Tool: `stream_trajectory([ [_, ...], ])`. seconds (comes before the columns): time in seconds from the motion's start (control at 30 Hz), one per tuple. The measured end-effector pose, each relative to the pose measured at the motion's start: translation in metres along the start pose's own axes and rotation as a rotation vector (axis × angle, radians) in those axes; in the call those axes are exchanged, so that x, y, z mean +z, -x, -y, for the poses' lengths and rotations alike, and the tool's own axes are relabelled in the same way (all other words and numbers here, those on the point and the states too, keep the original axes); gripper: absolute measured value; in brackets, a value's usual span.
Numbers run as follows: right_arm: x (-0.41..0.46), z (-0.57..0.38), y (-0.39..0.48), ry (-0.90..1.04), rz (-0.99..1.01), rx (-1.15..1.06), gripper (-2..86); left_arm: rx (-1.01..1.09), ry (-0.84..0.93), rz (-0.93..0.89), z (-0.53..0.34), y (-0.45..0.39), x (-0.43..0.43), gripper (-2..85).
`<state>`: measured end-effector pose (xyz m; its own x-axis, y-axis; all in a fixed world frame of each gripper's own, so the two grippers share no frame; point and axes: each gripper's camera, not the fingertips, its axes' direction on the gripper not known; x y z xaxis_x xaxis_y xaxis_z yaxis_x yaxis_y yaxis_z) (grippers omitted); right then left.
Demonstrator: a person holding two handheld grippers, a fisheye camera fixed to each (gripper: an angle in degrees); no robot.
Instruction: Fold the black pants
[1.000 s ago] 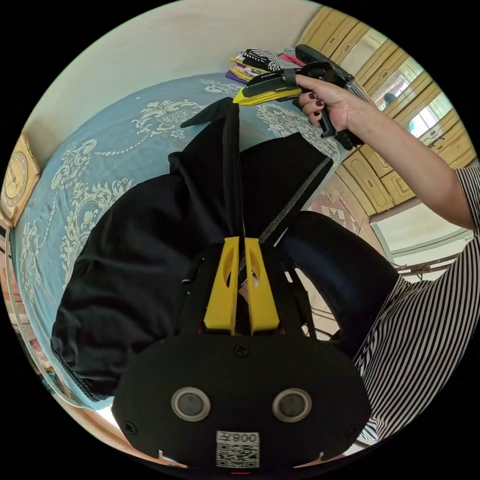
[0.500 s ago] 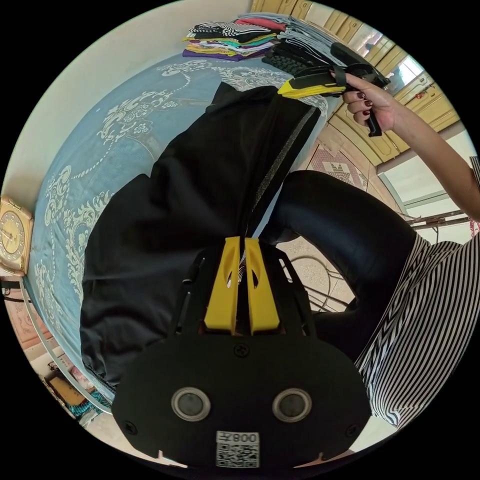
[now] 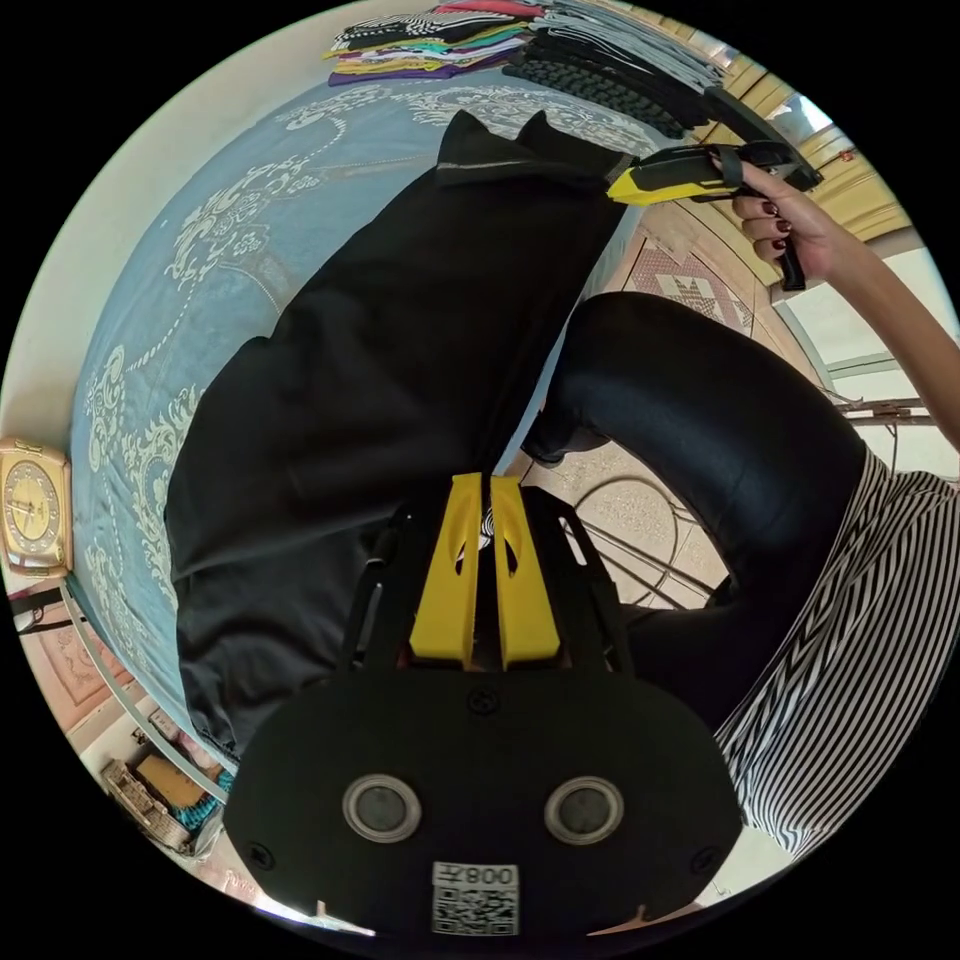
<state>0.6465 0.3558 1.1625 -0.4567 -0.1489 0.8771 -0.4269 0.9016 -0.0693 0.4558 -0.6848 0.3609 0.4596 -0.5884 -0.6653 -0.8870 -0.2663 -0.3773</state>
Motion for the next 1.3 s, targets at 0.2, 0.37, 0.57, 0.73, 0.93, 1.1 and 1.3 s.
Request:
stream_trajectory([
  [0.2,0.024,-0.021,-0.001,0.020,0.015,0.035,0.6,-0.049,0.017,-0.051,0.021,0.012,0.001,1.7],
  [0.37,0.035,-0.041,0.006,0.011,0.090,0.029,1.6,-0.136,-0.033,-0.183,0.023,0.035,-0.015,2.4],
  [0.57,0.023,-0.069,0.060,-0.076,-0.029,-0.073,4.3,-0.245,-0.206,-0.367,0.022,0.063,-0.049,4.4],
  [0.73,0.041,-0.073,0.166,-0.107,-0.304,-0.353,6.8,-0.210,-0.297,-0.457,0.067,0.081,-0.070,6.7],
  [0.93,0.144,-0.072,0.241,0.004,-0.644,-0.597,7.3,-0.137,-0.310,-0.466,0.157,0.100,-0.082,7.4],
  [1.1,0.193,-0.090,0.257,0.019,-0.739,-0.628,6.1,-0.149,-0.295,-0.480,0.227,0.122,-0.082,7.4],
  [1.3,0.202,-0.112,0.268,-0.031,-0.789,-0.641,3.8,-0.152,-0.229,-0.470,0.310,0.136,-0.068,7.5],
])
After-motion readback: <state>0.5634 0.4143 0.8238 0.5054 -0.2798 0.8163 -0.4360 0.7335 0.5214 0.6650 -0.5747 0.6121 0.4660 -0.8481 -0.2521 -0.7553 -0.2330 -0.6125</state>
